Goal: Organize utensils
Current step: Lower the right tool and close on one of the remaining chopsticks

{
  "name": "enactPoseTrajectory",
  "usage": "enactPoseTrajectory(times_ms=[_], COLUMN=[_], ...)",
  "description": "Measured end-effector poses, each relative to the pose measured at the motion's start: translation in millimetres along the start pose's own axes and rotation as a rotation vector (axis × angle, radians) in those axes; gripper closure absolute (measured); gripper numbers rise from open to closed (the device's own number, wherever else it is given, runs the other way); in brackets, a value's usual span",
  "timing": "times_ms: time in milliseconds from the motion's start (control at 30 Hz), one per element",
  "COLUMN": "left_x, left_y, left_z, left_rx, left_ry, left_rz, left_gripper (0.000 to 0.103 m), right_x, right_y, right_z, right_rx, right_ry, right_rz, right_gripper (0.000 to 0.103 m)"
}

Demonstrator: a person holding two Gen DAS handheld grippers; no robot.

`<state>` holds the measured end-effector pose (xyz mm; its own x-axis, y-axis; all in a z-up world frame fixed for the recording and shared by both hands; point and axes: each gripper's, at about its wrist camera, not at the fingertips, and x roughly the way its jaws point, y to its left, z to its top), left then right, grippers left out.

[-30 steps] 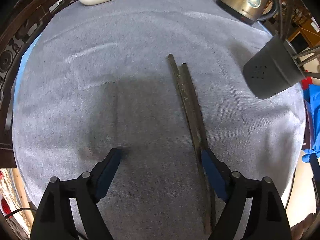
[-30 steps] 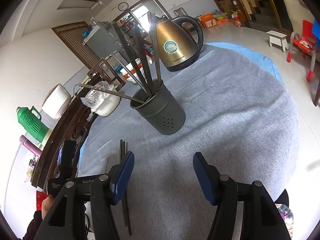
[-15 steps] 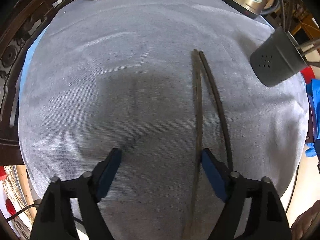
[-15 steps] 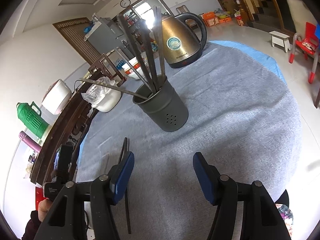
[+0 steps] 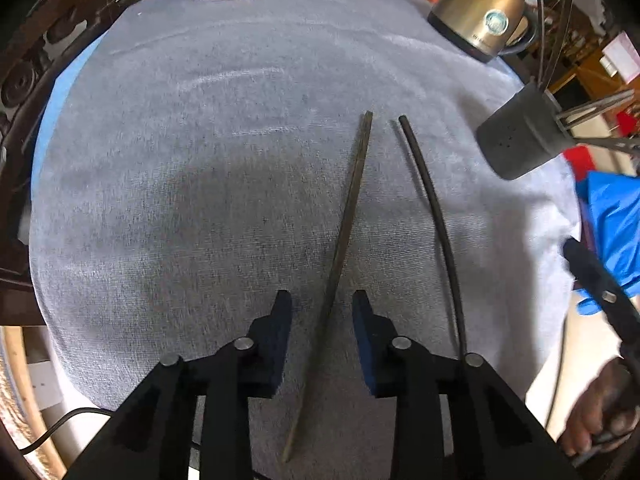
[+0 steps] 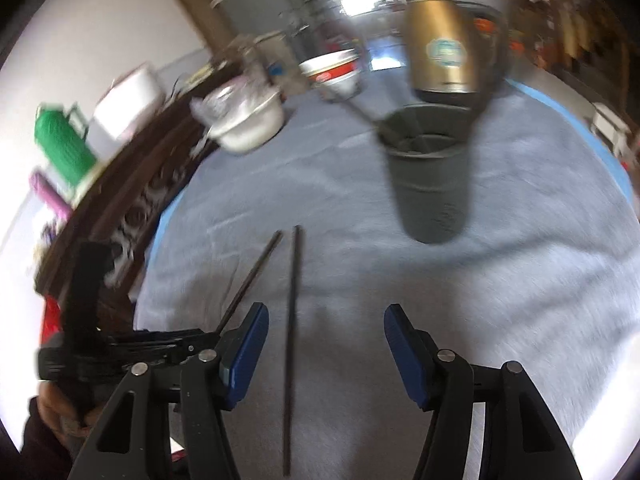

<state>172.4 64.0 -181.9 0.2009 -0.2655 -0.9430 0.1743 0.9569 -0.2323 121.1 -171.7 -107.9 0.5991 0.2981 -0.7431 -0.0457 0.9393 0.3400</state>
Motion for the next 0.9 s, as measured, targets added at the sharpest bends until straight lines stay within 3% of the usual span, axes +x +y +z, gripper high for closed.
enactPoseTrajectory(times_ms=[133,200,233,433,567,667,900], left_x=[-10,-26,-32,-40,-50,-49,-41], left_y=[24,27,33,56,38,25,-6], left_z=[-2,-11,-9,-13,-16,-5,26], left_rx=[-0.023,-0.041,-0.053,-0.084,-0.071,-0.049,0.023], left_ry=[-0.036,-0.051,-0.060,-0.085,-0.088,-0.086,-0.066], left_rz=[-0.009,-0.010,-0.009,0.018,0.023,0.026,0.020], left_gripper=[0.064,0.064,0.064,0.064,0.064,0.064,0.062], right_x=[36,60,70,121,140,143,126], right_y=[28,39,41,40,36,38,14], right_z=[18,28,31,47,53,54,51], right_rx=[-0.098,-0.128,-0.134,-0.119,-0.097,-0.130,-0.056], right_ry=[0.042,0.077,0.094,0.176,0.213,0.208,0.205], right_rz=[-0.026,-0.049,-0.061,-0.141,-0.165,-0.180,-0.151], right_gripper=[0.041,0.063,0.065,0.065,0.074,0.093,0.096])
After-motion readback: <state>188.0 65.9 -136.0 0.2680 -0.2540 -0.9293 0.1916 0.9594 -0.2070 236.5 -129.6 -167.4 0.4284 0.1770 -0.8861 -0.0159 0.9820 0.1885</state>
